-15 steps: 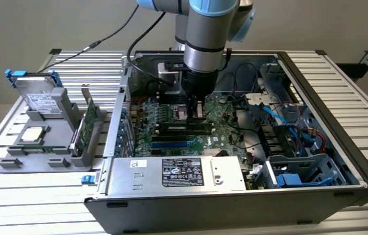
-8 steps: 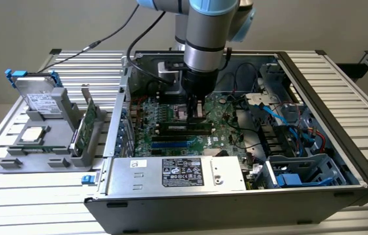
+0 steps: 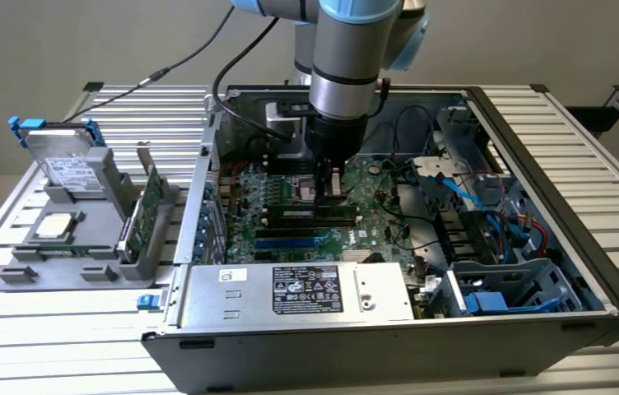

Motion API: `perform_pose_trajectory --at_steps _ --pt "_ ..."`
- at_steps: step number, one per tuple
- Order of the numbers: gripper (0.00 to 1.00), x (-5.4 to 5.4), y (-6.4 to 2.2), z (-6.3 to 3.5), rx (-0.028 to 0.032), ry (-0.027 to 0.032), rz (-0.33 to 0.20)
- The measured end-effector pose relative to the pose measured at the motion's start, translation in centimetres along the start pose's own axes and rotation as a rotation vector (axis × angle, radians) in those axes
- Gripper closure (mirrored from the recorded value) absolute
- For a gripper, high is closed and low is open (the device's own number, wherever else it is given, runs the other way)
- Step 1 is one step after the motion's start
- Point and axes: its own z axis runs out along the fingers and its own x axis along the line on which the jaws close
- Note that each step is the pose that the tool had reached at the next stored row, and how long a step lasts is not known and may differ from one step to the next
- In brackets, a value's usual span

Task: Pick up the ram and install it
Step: 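Insert the ram into the slot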

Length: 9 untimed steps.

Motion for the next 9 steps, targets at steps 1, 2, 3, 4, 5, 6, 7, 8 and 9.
perform_pose_trajectory --at_steps 1,2,3,4,5,6,7,8,9 --pt "0.87 -0.01 0.0 0.0 0.001 0.0 0.001" --pt "0.87 -0.02 0.0 0.0 0.0025 -0.0002 0.003" --pt "0.87 -0.03 0.0 0.01 0.0041 -0.0004 0.006" --pt "0.87 -0.04 -0.01 0.01 0.0054 -0.0006 0.009" --pt "0.87 -0.05 -0.01 0.02 0.0064 -0.0009 0.013" --pt "0.87 -0.06 0.01 0.03 0.0071 -0.0011 0.017" --pt "0.87 -0.06 0.05 0.03 0.0078 -0.0012 0.019" --pt "0.87 -0.07 0.11 0.04 0.0083 -0.0013 0.02" --pt "0.87 -0.09 0.21 0.04 0.0093 -0.0013 0.02"
